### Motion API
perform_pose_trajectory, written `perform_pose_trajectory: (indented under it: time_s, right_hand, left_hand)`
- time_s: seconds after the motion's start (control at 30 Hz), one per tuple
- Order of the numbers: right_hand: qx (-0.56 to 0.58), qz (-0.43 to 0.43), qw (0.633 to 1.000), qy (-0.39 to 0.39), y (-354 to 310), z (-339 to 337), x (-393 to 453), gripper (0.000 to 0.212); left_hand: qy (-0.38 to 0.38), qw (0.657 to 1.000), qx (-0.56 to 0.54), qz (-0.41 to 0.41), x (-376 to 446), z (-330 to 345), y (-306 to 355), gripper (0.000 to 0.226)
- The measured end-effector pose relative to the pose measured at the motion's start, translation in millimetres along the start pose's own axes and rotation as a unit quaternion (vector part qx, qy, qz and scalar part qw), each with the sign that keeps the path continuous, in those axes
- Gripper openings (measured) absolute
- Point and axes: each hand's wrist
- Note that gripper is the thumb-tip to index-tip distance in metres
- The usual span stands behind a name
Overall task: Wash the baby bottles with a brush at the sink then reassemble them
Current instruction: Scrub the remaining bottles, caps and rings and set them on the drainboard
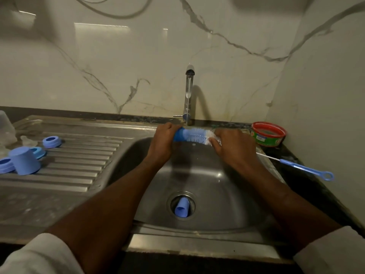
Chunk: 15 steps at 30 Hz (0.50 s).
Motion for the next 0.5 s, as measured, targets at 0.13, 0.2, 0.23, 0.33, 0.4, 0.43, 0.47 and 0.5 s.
perform_pose_trajectory:
  time_s: [0.13,0.2,0.23,0.33,0.4,0.43,0.47,0.5]
  right_hand:
    - [-0.013,0.002,1.0,-0.015,-1,3,-7,0.035]
    - [0.019,0.045,0.999,-0.002,4,-1,-5,0.037]
    - [0.022,0.063,0.998,0.005,6,-2,-4,0.036]
    - [-0.014,0.087,0.996,0.01,10,-3,-1,0.033]
    - [-0.036,0.092,0.995,-0.02,13,-2,-2,0.033]
    - [-0.046,0.093,0.994,-0.039,14,-2,-3,0.035]
    - [-0.056,0.092,0.993,-0.051,15,-4,-3,0.036]
    - [-0.064,0.09,0.992,-0.055,15,-4,-4,0.037]
  left_hand:
    - [-0.039,0.998,-0.019,0.051,-1,6,10,0.058]
    - [0.013,0.994,-0.081,-0.076,-1,7,11,0.056]
    - [0.015,0.985,-0.112,-0.133,-1,8,11,0.056]
    - [-0.028,0.967,-0.175,-0.185,-5,14,14,0.059]
    - [-0.021,0.96,-0.191,-0.204,-7,15,15,0.059]
    - [-0.014,0.957,-0.192,-0.215,-7,15,16,0.058]
    - [-0.009,0.956,-0.192,-0.222,-6,15,16,0.057]
    - [-0.006,0.956,-0.191,-0.222,-5,15,16,0.057]
Point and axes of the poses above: each hand's wrist, its own x-axis towards the middle knuckle, its own z-axis out of the palm, y = z × x, and after that the axes turned 11 degrees about z, right-handed
